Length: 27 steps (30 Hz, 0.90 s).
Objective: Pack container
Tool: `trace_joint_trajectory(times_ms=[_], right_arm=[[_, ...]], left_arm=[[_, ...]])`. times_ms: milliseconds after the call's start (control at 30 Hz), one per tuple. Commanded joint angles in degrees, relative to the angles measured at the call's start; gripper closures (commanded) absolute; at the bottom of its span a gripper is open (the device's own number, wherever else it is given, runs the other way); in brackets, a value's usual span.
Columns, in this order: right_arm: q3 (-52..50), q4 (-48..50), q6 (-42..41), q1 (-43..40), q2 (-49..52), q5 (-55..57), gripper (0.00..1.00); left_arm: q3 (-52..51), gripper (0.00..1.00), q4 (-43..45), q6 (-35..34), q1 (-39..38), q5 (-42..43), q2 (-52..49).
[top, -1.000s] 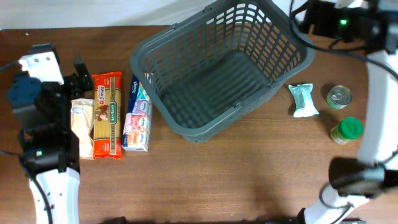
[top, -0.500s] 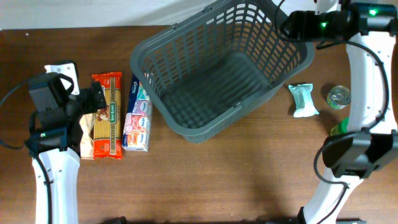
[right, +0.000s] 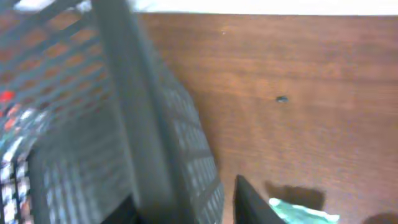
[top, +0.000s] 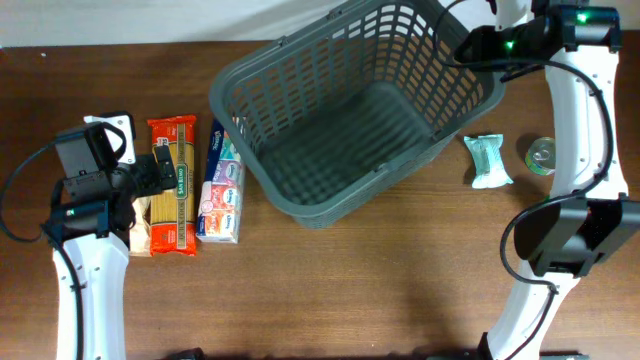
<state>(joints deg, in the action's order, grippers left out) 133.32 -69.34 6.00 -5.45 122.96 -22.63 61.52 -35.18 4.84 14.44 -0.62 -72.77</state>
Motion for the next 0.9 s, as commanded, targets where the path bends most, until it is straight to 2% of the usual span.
trace_joint_trajectory(times_ms=[0, 167, 367, 633, 867], right_arm=[[0.0, -2.3, -1.6, 0.2, 1.0, 2.3, 0.8], [0.0, -5.1, -5.2, 0.2, 0.5, 2.5, 0.87], [0.0, -6.9, -7.3, 0.1, -0.3, 5.6, 0.88], [0.0, -13.1, -15.2, 0.2, -0.4, 10.0, 0.93], [0.0, -16.1, -15.9, 0.2, -0.5, 10.1, 0.93]], left_arm=[[0.7, 0.01, -0.1, -0.5, 0.3, 0.7, -0.3], [0.7, 0.01, -0.1, -0.5, 0.3, 0.7, -0.3], [0.7, 0.01, -0.1, -0.5, 0.3, 0.7, -0.3], [0.7, 0.01, -0.1, -0.5, 0.3, 0.7, -0.3], [0.7, 0.01, -0.1, -0.5, 0.3, 0.7, -0.3]])
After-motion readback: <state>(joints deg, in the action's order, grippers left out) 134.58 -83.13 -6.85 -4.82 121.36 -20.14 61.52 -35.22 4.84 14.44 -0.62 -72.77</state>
